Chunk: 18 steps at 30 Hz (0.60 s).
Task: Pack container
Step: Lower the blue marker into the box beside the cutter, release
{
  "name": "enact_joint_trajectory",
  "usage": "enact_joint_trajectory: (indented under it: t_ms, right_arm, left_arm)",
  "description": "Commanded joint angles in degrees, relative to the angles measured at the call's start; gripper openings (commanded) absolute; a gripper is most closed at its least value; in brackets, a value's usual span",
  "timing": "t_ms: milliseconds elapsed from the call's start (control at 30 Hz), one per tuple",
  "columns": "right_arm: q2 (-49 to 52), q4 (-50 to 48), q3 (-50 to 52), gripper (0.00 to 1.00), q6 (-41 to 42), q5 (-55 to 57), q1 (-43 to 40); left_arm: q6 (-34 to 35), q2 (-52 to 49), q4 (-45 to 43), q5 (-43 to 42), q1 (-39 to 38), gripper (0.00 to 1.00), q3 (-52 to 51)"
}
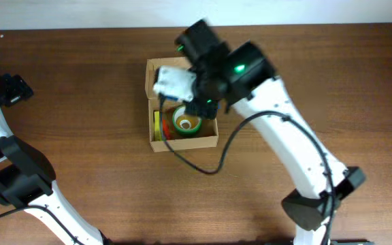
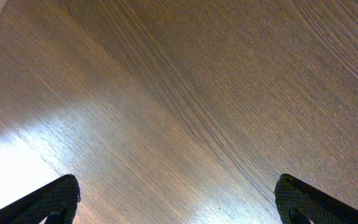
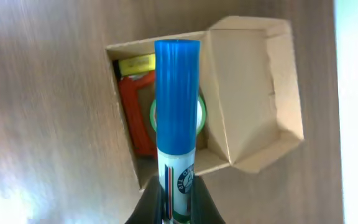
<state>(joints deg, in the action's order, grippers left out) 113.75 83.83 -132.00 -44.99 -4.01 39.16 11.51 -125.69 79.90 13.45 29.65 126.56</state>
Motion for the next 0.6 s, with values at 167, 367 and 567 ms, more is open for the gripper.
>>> enact_joint_trajectory:
  t_ms: [167,367,567]
  right_arm:
    - [13.77,2.97,-0.26,0.04,-7.32,4.72,0.59]
    - [19.56,2.75,-0.13,0.04,-7.28,3.28,0.59]
    - [21.05,2.71,0.22,0.03,-7.26,-1.84,0.68]
  left_arm:
    - [-0.90,0.98,0.04,-0.22,0.02,1.00,-0.09]
    - [-0.92,0.98,0.04,-0.22,0.02,1.00,-0.09]
    - [-0.90,0.98,0.04,-0.22,0.02,1.00,-0.09]
